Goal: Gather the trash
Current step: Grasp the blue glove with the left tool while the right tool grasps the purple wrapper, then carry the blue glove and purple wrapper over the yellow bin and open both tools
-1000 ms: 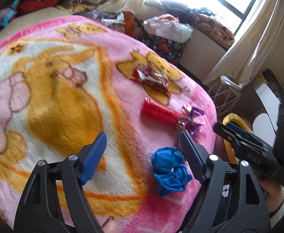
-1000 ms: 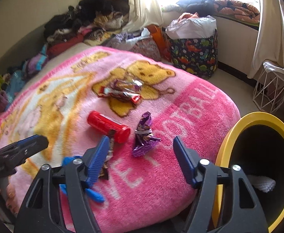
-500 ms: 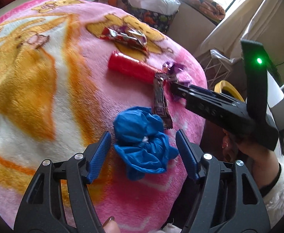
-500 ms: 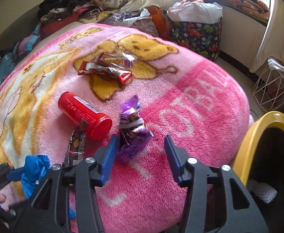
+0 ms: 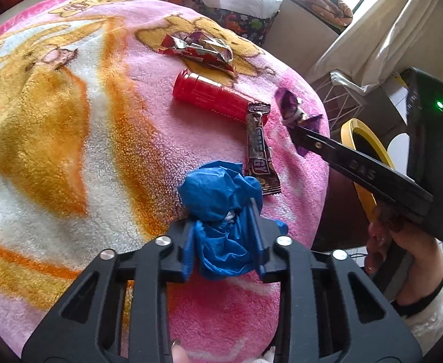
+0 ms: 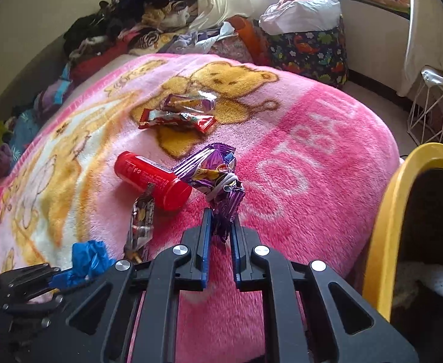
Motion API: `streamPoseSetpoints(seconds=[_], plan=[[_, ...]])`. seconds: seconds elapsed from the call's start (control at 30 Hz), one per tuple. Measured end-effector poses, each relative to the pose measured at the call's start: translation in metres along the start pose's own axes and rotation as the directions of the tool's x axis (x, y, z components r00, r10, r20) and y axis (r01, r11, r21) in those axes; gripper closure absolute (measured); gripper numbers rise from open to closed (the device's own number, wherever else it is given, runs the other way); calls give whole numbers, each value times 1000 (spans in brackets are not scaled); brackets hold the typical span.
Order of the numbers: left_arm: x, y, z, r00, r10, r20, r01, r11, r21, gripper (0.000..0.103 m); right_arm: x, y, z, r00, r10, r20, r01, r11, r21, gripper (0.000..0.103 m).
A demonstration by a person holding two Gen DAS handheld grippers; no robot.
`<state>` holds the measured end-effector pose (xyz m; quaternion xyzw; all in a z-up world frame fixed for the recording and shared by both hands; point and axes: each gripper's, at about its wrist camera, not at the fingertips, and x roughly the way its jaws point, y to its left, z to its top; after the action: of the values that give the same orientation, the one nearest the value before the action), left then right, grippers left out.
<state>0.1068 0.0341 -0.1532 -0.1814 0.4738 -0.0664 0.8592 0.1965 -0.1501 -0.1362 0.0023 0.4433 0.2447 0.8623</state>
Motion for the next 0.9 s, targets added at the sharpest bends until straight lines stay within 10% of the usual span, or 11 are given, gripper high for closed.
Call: streamPoseSetpoints(seconds=[0.9], plan=[[-61,-32,27,983,9,182,-15,999,31,87,-88,-2,-19,990,19,138,-19,1000,-2,92]])
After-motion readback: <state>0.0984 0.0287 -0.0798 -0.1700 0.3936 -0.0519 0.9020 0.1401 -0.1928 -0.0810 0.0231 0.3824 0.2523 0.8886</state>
